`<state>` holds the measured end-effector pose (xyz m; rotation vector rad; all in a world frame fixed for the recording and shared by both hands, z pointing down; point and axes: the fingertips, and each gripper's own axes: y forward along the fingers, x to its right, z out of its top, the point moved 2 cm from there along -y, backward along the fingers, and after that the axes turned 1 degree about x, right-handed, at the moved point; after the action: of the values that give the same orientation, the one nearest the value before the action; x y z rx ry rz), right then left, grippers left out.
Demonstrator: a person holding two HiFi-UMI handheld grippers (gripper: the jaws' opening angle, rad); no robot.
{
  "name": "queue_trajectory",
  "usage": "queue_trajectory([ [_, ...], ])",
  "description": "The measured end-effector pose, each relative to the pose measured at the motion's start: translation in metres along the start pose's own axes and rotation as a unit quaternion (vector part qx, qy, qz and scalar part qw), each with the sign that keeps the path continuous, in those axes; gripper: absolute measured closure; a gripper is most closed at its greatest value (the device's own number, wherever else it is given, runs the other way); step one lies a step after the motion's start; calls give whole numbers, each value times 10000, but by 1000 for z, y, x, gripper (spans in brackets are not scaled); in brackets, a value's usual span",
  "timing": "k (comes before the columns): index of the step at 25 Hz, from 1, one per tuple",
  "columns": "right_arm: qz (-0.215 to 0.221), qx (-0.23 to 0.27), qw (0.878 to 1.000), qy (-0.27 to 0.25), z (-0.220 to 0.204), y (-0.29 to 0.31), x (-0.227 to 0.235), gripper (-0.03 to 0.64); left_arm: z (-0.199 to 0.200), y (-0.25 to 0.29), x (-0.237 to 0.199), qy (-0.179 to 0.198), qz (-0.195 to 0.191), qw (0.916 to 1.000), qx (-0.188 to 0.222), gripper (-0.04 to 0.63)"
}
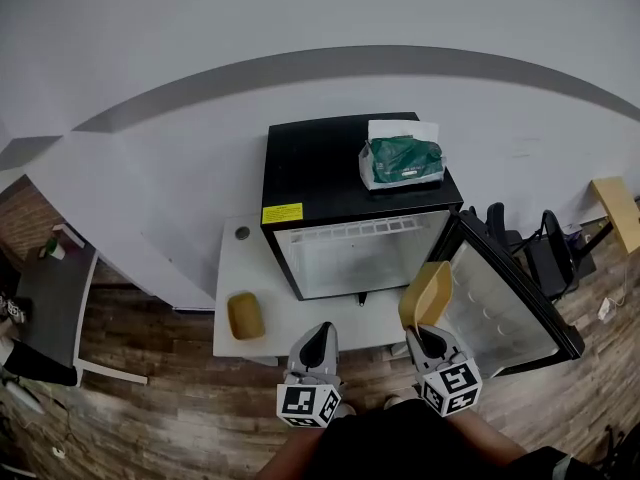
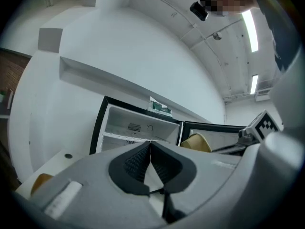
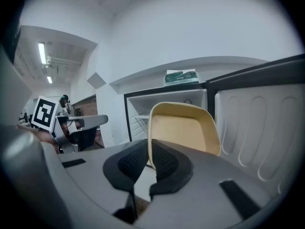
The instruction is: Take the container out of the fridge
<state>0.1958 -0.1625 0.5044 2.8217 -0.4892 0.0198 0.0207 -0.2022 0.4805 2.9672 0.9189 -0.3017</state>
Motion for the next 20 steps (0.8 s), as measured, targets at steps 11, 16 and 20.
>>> queue_trajectory([
  [11,-260,261,9993,22,6,-11,-6,601,-6,-1,3,4,-248,9997,-45,580],
  [16,-315,258,9992,23,5,-9,-10,601,-6,-1,-1,11,-286,9996,-50,580],
  [20,-345,229,9991,38,2,-8,-14,601,-6,-2,-3,5,-319,9995,-89,580],
])
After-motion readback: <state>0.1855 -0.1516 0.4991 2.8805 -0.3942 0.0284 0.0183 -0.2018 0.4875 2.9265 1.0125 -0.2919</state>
